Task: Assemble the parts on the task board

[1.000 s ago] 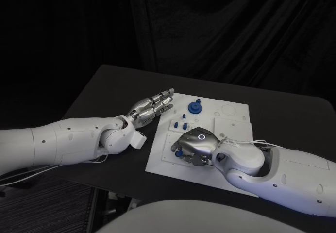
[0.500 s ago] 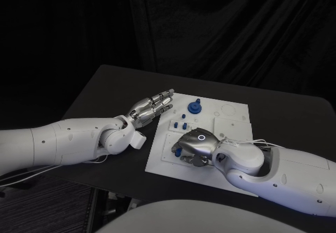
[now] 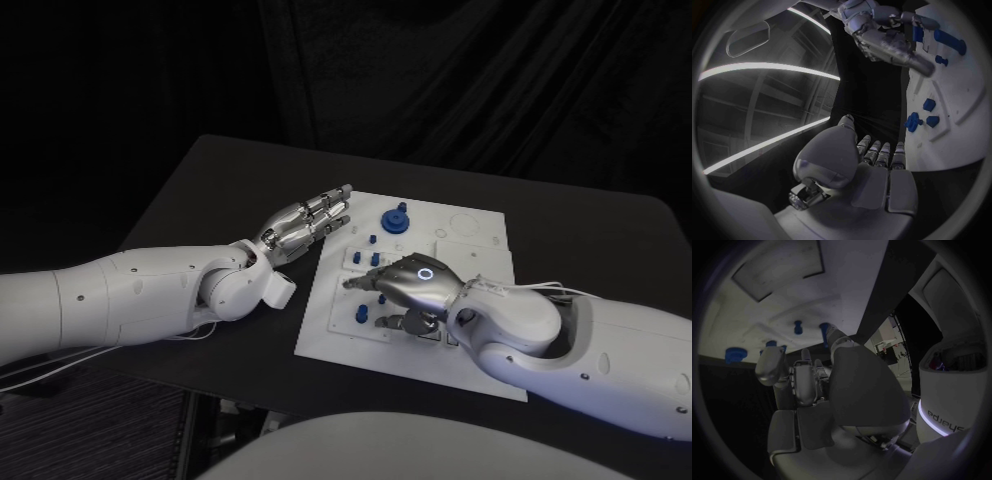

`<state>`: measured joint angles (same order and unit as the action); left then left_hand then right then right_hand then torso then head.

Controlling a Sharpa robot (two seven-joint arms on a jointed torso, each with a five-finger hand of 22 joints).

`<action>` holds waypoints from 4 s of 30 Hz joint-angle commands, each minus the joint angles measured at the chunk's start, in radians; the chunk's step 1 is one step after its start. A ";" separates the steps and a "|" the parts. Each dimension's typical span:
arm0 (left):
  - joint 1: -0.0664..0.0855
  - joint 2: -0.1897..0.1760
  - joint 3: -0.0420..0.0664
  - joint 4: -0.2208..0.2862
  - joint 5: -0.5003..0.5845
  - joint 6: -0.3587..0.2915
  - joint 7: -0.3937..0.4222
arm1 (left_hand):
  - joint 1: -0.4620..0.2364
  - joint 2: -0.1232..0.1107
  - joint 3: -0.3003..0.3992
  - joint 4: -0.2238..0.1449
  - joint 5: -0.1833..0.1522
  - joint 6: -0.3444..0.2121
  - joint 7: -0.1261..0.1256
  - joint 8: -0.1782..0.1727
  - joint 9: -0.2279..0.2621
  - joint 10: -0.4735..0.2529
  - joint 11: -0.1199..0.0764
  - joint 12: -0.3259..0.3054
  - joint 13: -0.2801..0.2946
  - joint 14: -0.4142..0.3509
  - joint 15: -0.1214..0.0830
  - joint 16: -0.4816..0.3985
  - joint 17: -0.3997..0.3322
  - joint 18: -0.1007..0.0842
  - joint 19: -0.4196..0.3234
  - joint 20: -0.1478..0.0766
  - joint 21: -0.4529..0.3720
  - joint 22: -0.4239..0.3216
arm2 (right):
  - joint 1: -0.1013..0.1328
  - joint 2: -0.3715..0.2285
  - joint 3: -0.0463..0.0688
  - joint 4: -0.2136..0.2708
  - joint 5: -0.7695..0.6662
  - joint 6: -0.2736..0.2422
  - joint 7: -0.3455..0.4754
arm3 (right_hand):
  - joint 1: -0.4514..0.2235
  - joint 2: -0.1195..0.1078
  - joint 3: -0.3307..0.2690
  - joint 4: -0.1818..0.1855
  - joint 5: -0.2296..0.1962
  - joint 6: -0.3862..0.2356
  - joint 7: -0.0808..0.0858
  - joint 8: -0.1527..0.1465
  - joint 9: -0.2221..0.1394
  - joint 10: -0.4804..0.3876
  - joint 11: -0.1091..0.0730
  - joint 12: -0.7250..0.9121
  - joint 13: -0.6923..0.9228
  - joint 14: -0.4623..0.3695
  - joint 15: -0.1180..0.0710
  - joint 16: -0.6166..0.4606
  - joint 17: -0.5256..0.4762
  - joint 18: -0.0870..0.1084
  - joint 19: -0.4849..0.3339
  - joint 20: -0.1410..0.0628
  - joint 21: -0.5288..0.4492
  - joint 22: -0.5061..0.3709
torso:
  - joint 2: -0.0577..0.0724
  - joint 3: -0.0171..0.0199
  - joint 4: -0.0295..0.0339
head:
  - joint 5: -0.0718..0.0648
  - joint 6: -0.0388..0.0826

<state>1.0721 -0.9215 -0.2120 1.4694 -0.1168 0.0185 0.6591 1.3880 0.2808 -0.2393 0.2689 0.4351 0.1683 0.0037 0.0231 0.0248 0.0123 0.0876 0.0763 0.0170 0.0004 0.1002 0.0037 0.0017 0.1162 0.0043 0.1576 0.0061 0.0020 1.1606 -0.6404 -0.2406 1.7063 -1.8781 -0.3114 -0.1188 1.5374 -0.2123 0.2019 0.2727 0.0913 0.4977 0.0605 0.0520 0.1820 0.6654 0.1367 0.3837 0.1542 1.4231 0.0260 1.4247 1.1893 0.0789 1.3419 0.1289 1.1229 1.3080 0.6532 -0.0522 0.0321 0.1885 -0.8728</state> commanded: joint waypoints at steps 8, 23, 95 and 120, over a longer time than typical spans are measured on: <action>-0.002 -0.007 0.001 0.003 0.004 -0.008 0.019 | 0.008 0.001 0.006 -0.001 0.004 0.000 -0.002 0.002 0.000 0.000 0.008 0.001 -0.001 0.000 0.001 -0.004 -0.002 0.014 -0.002 0.005 -0.004 0.000 | 0.147 -0.172 0.002 0.039 0.349 -0.158 0.068 | -0.043 0.010 -0.008 0.022 -0.024 -0.033 0.038 0.016 -0.040 -0.037 0.000 0.106 0.031 -0.028 0.010 -0.010 -0.034 0.023 -0.022 0.013 -0.036 0.128 | -0.002 0.0019 0.0021 | -0.038 0.000; -0.002 -0.018 0.001 0.027 0.004 -0.036 0.018 | 0.006 0.007 0.009 0.004 0.007 0.003 -0.004 0.003 0.001 0.001 0.010 0.007 0.000 0.000 -0.001 -0.004 -0.002 0.018 -0.001 0.006 -0.003 0.001 | 0.199 -0.425 -0.006 0.076 0.722 0.137 -0.092 | -0.171 0.123 -0.095 0.018 0.036 0.466 0.047 0.294 0.107 0.785 -0.092 1.163 1.291 0.084 -0.034 0.113 0.266 0.008 -0.009 -0.026 0.041 0.149 | -0.010 -0.0055 0.0007 | -0.117 0.000; -0.009 -0.025 0.001 0.026 0.004 -0.003 -0.005 | 0.041 0.009 0.073 -0.001 0.039 0.008 0.011 0.004 0.002 0.001 0.018 0.019 0.001 0.000 0.018 -0.004 -0.002 0.019 0.001 0.025 -0.001 0.002 | -0.051 -0.385 -0.007 0.150 0.221 0.070 -0.445 | -0.604 0.070 -0.082 0.025 -0.021 0.394 -0.008 0.560 0.476 0.905 -0.147 1.187 1.417 0.148 -0.096 0.146 0.381 -0.079 0.229 -0.084 0.448 0.263 | -0.018 -0.0067 -0.0076 | -0.249 0.000; -0.031 -0.031 0.001 0.028 0.004 0.005 -0.013 | 0.051 0.007 0.085 -0.012 0.047 0.010 0.017 0.005 0.002 0.001 0.023 0.021 0.002 0.000 0.023 -0.004 -0.002 0.018 0.001 0.029 -0.001 0.002 | -0.085 -0.355 -0.007 0.128 0.385 0.035 -0.454 | -0.331 0.112 0.110 -0.099 0.704 0.393 -0.022 0.516 0.513 0.905 -0.163 1.187 1.417 0.148 -0.111 0.146 0.381 -0.079 0.229 -0.101 0.448 0.263 | -0.016 -0.0059 -0.0059 | -0.232 0.000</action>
<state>1.0424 -0.9534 -0.2118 1.4949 -0.1167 0.0101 0.6382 1.4314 0.2875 -0.1607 0.2565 0.4780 0.1807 0.0163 0.0231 0.0260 0.0143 0.1039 0.0919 0.0170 0.0003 0.1145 0.0037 0.0016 0.1317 0.0043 0.1791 0.0061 0.0029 1.0857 -0.9924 -0.2407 1.8375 -1.5925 -0.2401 -0.5625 1.1309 -0.1643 0.2154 0.2666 0.7834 0.9021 0.0503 0.5593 0.6909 1.4633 -0.0197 1.5682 1.3075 1.4652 -0.0804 1.5679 1.3074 0.0078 1.4653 0.0340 1.5675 1.3078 0.6369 -0.0583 0.0255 -0.0455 -0.8725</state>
